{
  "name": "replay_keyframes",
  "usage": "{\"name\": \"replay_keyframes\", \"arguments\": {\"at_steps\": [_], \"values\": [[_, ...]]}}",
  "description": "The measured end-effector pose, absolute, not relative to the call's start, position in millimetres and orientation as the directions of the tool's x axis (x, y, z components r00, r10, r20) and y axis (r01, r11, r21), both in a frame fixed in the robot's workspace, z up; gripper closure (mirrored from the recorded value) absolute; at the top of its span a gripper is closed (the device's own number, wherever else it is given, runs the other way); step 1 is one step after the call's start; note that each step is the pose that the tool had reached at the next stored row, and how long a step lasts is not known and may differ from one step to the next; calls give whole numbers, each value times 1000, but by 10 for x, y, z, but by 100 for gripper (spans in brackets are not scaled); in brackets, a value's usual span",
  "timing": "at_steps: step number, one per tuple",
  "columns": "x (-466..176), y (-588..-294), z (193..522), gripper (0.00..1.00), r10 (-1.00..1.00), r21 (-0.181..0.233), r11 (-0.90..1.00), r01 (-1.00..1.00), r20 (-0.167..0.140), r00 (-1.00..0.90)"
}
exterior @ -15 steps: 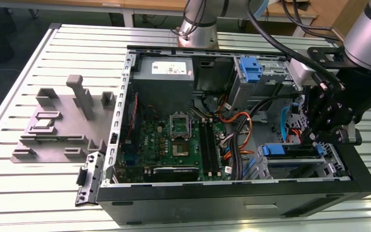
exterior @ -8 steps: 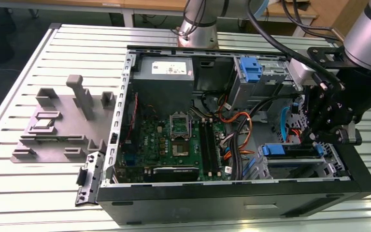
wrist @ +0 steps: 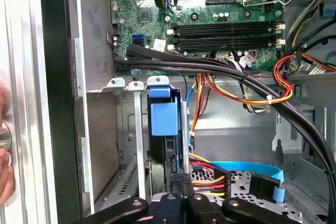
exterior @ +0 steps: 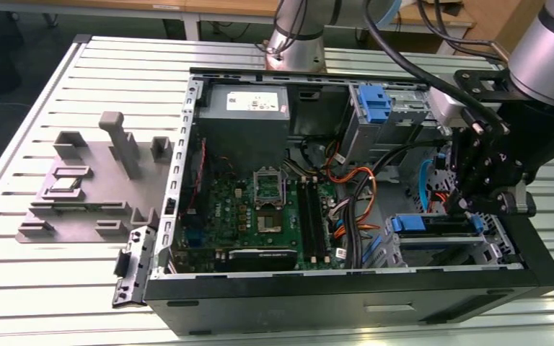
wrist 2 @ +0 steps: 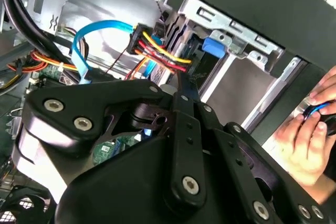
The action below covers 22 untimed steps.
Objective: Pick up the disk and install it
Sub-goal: 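Insert the second disk wire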
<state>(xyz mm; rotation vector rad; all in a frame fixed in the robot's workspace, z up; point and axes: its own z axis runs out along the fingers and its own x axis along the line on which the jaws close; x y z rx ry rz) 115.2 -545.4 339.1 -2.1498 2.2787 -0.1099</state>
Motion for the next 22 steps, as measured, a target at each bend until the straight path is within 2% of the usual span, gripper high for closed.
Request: {"name": "replay_keyframes", "arguments": {"at_steps": [22], "values": [[1044, -5439, 3538, 90, -997, -56, 57, -997, 41, -59]]}}
